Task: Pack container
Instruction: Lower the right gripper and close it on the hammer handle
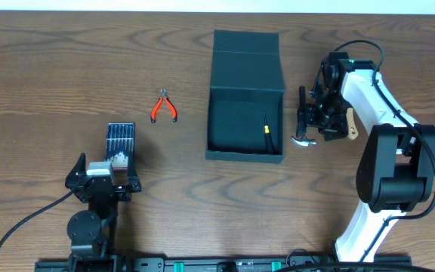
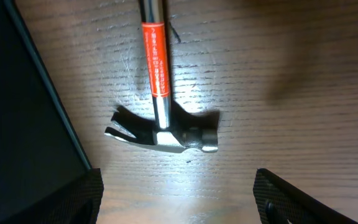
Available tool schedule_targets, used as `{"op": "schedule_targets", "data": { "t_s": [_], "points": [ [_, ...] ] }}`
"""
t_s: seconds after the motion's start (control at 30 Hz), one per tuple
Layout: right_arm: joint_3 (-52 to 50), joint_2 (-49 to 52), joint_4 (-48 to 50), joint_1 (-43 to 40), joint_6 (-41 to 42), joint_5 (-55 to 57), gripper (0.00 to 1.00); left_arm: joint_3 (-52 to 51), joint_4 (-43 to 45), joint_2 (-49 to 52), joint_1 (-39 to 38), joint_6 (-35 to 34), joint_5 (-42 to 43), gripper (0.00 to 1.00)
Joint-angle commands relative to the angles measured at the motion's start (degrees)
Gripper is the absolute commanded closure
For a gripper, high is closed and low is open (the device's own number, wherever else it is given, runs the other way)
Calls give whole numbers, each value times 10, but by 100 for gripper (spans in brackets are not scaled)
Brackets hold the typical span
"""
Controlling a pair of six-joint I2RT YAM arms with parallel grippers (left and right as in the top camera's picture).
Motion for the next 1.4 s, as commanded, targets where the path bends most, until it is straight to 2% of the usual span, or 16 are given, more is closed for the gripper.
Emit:
{"op": "schedule_targets", "data": {
  "t_s": [0.0, 0.63, 1.03, 1.37],
  "points": [
    [-13, -6, 5, 5, -24, -15, 21, -16, -10, -3, -3, 5, -1, 1],
    [-70, -6, 65, 43, -49, -15, 18, -16, -10, -3, -3, 5, -1, 1],
    [-70, -6, 72, 40, 23, 6, 18, -16, -10, -3, -3, 5, -1, 1],
    [-70, -6, 70, 37, 32, 7, 15, -16, -10, -3, -3, 5, -1, 1]
  ]
}}
